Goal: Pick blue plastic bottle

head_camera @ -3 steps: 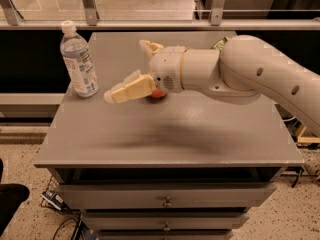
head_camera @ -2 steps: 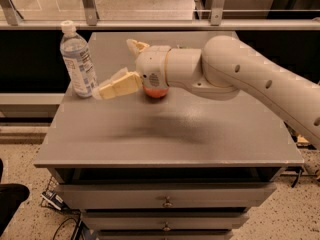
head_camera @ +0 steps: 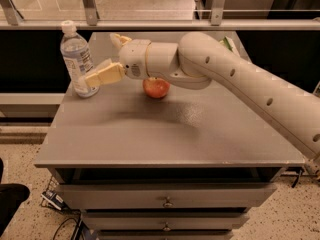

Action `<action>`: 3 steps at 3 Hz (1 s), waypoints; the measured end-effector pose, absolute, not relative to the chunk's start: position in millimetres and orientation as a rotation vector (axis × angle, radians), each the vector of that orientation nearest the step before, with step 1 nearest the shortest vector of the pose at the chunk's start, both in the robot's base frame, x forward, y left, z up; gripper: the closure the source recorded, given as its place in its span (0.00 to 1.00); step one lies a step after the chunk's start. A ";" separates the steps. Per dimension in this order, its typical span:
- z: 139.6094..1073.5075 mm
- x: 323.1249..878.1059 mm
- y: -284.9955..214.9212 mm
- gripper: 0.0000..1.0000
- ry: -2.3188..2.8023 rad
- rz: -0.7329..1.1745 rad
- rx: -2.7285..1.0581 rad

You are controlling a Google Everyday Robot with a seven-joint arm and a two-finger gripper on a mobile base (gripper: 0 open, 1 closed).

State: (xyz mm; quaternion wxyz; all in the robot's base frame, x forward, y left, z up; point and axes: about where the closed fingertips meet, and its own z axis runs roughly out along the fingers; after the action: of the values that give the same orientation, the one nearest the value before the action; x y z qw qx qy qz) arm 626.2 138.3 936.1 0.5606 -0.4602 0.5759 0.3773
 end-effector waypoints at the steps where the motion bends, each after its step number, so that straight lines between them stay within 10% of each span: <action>1: 934.7 636.1 157.8 0.00 1.335 0.916 -1.093; 3: 930.3 633.6 192.0 0.02 1.335 0.948 -1.108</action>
Offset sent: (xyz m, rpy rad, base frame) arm 0.0099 0.0561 -0.0064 0.0205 0.0147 0.0570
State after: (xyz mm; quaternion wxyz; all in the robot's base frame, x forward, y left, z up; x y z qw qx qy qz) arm 633.6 192.0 930.3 0.5501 -0.4679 0.5640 0.4003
